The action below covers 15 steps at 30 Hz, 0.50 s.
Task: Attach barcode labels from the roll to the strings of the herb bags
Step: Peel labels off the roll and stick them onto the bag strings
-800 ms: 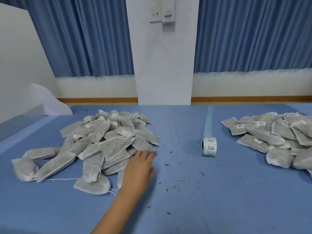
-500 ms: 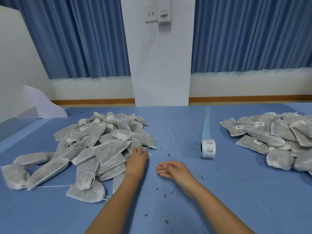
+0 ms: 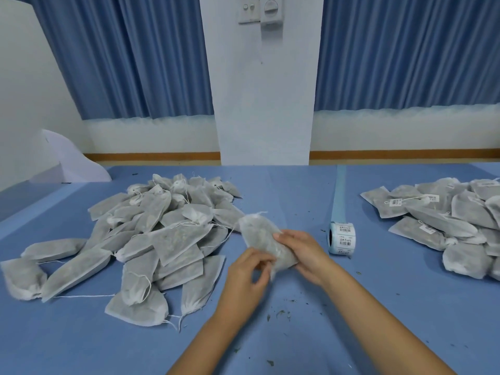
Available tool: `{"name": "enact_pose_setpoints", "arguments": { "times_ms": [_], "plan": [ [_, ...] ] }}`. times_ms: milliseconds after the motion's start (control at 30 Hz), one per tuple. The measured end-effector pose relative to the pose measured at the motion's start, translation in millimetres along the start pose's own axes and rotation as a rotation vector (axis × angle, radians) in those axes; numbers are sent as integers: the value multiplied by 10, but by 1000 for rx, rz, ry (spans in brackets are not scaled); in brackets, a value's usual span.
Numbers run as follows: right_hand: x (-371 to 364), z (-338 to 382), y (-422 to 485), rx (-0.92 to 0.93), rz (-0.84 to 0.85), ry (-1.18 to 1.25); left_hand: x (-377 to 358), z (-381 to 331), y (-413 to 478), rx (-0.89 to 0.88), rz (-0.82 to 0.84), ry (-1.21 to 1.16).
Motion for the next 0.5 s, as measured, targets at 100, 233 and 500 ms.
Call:
{"name": "enact_pose_setpoints", "arguments": {
  "times_ms": [100, 233, 500],
  "plan": [
    [52, 32, -134, 227, -203, -166, -79, -38, 202, 433, -189, -364],
    [55, -165, -343, 358, -181, -310, -435, -146, 449, 566, -215, -532],
    [615, -129, -237, 408, -216, -261, -825, -5, 497, -2, 108, 167]
  ]
}}
Point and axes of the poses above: each hand's wrist, its own y-axis towards the middle knuckle, its own x-axis out of the back of the hand, z = x × y, the point moved 1 cm from there along y, towards the middle knuckle, and after that the axes turned 7 degrees about -y, right-handed, at the moved point
